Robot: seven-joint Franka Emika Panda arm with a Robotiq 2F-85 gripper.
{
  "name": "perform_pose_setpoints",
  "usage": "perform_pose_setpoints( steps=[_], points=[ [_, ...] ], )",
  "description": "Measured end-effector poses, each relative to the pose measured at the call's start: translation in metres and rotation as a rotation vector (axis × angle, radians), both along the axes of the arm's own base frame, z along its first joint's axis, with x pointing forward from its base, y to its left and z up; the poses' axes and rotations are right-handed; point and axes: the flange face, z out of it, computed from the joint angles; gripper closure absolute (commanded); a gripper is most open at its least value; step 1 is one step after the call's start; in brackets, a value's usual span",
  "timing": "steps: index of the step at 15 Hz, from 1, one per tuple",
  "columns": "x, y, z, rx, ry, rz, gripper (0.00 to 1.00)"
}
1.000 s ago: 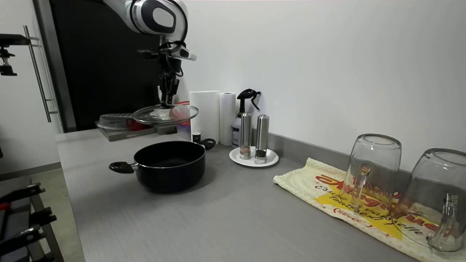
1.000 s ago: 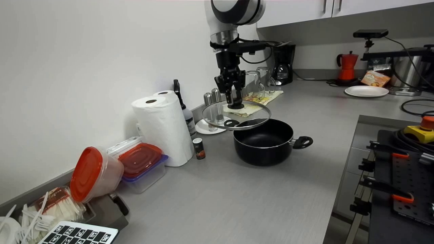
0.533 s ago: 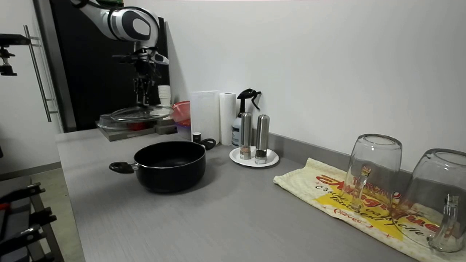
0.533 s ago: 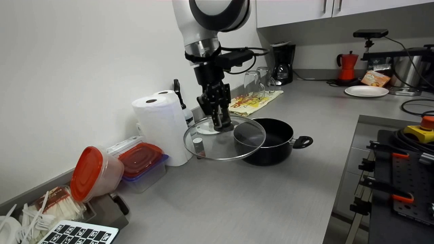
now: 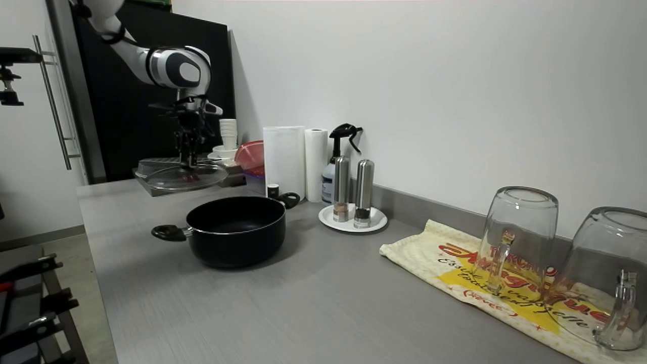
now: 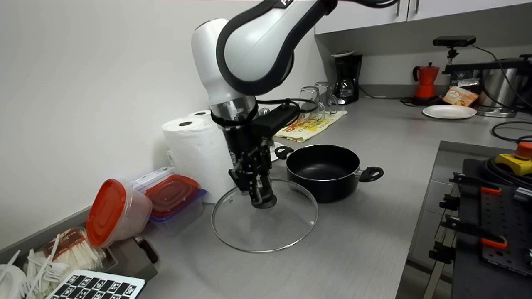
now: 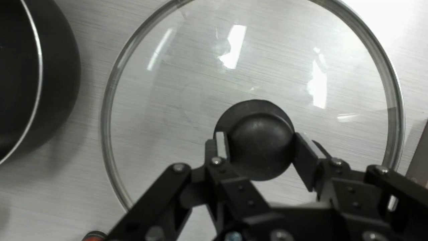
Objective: Remove the lid from the pot
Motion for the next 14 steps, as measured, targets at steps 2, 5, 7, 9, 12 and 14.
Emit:
perform_pose_setpoints(
  steps=[2, 5, 7, 9, 12, 14],
  points=[
    [0.008, 0.002, -0.023, 0.001, 0.004, -0.005, 0.75],
    [0.019, 0.0, -0.055, -0.007, 0.014, -0.021, 0.75],
    [0.025, -0.001, -0.071, -0.013, 0.02, -0.044, 0.75],
    [0.028, 0.002, -0.082, -0.016, 0.023, -0.057, 0.75],
    [0.029, 0.01, -0.095, -0.025, 0.026, -0.06, 0.75],
    [0.027, 0.016, -0.105, -0.038, 0.027, -0.059, 0.75]
  ],
)
